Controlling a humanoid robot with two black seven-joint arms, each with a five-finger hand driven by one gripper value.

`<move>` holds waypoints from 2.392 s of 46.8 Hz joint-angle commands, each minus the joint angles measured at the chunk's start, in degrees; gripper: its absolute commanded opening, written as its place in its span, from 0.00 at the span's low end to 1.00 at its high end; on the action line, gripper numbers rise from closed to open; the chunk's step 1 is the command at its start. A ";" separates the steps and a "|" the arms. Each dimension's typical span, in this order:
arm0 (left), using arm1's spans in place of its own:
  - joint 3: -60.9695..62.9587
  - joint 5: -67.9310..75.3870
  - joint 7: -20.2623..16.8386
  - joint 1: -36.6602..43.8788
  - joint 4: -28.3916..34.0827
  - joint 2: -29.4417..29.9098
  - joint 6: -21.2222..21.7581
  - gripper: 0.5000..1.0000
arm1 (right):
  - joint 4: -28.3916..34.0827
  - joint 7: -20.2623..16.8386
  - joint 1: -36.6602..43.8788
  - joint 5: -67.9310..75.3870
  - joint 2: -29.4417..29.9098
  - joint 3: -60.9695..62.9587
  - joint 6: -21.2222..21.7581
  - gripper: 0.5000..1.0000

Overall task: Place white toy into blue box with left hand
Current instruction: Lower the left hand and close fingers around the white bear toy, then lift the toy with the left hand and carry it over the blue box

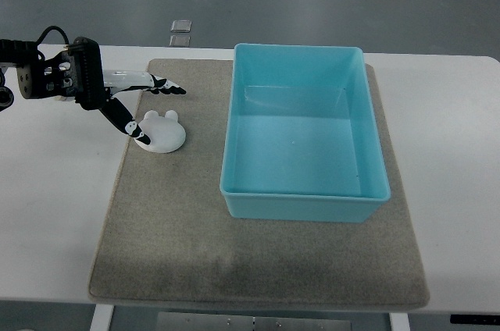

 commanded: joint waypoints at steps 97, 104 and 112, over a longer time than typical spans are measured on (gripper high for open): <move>-0.70 7.53 -0.49 0.65 -0.26 -2.44 9.58 0.00 | 0.00 0.00 0.00 0.00 0.00 0.00 0.00 0.87; -0.79 7.44 -0.40 0.21 -0.43 -2.53 14.32 0.00 | 0.00 0.00 0.00 0.00 0.00 0.00 0.00 0.87; -1.23 7.17 -0.40 -0.14 -0.87 -2.88 22.05 0.00 | 0.00 0.00 0.00 0.00 0.00 0.00 0.00 0.87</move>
